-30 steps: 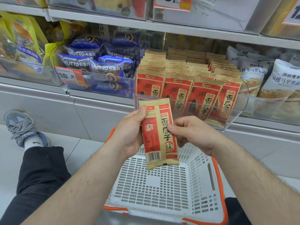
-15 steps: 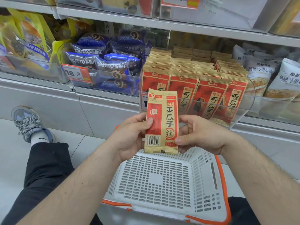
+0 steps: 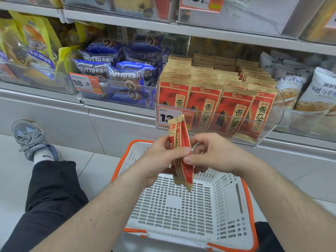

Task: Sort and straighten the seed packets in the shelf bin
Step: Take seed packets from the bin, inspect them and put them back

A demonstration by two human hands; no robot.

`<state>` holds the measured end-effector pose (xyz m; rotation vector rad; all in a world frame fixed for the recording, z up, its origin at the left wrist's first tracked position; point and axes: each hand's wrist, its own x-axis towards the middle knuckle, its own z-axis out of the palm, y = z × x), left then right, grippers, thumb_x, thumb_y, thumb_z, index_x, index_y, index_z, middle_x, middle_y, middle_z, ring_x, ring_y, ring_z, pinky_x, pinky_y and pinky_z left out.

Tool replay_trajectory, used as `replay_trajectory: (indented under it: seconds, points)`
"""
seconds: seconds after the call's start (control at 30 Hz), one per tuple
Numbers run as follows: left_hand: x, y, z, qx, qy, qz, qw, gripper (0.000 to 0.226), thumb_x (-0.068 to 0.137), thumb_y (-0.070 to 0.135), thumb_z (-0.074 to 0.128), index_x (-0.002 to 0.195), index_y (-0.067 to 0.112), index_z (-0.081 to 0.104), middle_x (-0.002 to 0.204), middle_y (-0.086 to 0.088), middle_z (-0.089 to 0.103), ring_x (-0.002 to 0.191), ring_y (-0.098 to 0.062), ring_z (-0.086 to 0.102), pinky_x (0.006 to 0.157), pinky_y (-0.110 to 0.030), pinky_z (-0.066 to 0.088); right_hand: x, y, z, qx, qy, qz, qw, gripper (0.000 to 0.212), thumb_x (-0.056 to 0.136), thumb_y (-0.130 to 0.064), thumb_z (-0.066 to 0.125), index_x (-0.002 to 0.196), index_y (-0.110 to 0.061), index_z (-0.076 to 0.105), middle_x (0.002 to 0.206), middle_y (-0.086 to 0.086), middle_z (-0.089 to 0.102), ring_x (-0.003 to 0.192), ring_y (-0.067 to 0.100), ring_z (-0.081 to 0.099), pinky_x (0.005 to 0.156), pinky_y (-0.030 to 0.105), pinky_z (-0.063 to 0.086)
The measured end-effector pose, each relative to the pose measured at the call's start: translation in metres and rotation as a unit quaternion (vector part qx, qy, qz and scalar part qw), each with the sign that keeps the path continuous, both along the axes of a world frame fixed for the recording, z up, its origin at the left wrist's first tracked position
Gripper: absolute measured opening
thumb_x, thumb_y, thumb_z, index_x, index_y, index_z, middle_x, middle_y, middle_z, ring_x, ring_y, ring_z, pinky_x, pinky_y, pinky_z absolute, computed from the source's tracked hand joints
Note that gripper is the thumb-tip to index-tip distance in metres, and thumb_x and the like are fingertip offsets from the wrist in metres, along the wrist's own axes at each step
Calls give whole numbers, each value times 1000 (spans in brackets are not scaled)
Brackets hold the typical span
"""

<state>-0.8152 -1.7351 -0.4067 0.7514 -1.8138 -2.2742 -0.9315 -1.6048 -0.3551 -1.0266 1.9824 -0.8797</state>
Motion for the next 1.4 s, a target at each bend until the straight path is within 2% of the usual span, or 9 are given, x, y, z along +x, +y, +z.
replay_trajectory:
  seconds: [0.17, 0.33, 0.57, 0.7, 0.77, 0.87, 1.13, 1.3, 1.4]
  points:
    - [0, -2, 0, 16, 11, -22, 1000, 28, 94, 17, 63, 121, 10, 60, 99, -13, 74, 96, -35, 73, 81, -51, 58, 1, -1, -3, -68, 9, -19, 997, 20, 84, -16, 76, 101, -10, 67, 72, 1, 71, 66, 16, 71, 65, 27, 56]
    - [-1, -4, -1, -16, 17, -44, 999, 32, 88, 6, 69, 118, 16, 63, 88, 4, 70, 75, -12, 68, 70, -37, 56, -1, -4, 0, -127, -2, -82, 989, 8, 91, -15, 67, 91, -8, 67, 81, 15, 72, 63, 23, 68, 60, 35, 54]
    - [-4, 5, -3, -6, 23, -24, 999, 24, 93, 17, 67, 116, 19, 65, 100, -1, 72, 81, -9, 69, 73, -32, 52, 3, -10, -6, -121, 16, -102, 987, 20, 97, -6, 56, 81, 4, 62, 64, 12, 66, 56, 17, 65, 59, 35, 55]
    - [-9, 2, -6, 25, 68, 43, 996, 65, 71, 29, 77, 132, 25, 54, 118, 0, 69, 96, -17, 69, 76, -39, 51, 4, -9, -4, -131, -48, -105, 985, 25, 98, -3, 55, 74, -2, 59, 62, 10, 67, 54, 20, 64, 57, 36, 52]
    - [-10, -1, -7, 76, 82, 17, 994, 78, 65, 28, 78, 137, 17, 52, 105, -5, 70, 90, -23, 68, 73, -42, 49, 5, -9, -1, -141, -86, -103, 981, 26, 98, -1, 54, 72, -3, 57, 61, 11, 67, 51, 20, 63, 55, 34, 50]
    - [-8, -2, -6, 147, 111, -36, 982, 70, 64, 29, 78, 128, 11, 55, 84, -9, 66, 74, -26, 66, 71, -40, 49, 5, -8, 2, -153, -125, -102, 975, 26, 97, 0, 53, 71, -4, 57, 61, 14, 66, 48, 22, 60, 53, 33, 48]
    - [-8, -3, -3, 150, 95, -38, 983, 83, 64, 30, 80, 138, 7, 51, 84, -8, 66, 76, -23, 66, 72, -43, 52, 3, -6, 1, -164, -166, -98, 968, 30, 96, 0, 52, 68, -6, 57, 60, 13, 64, 45, 22, 58, 51, 31, 47]
    - [-8, -3, 3, 145, 55, 20, 988, 84, 67, 23, 83, 143, 13, 49, 87, -4, 72, 80, -17, 70, 61, -41, 56, 3, -4, 6, -142, -61, -94, 984, 20, 96, -10, 61, 80, 1, 65, 67, 12, 68, 57, 21, 65, 60, 37, 54]
    - [-9, -7, 1, 166, 57, 110, 978, 77, 76, 22, 76, 145, 10, 45, 78, 0, 70, 81, -19, 66, 60, -43, 55, -1, 3, 14, -27, 23, -10, 999, 29, 86, -24, 75, 81, 4, 67, 69, 9, 71, 65, 18, 70, 65, 34, 57]
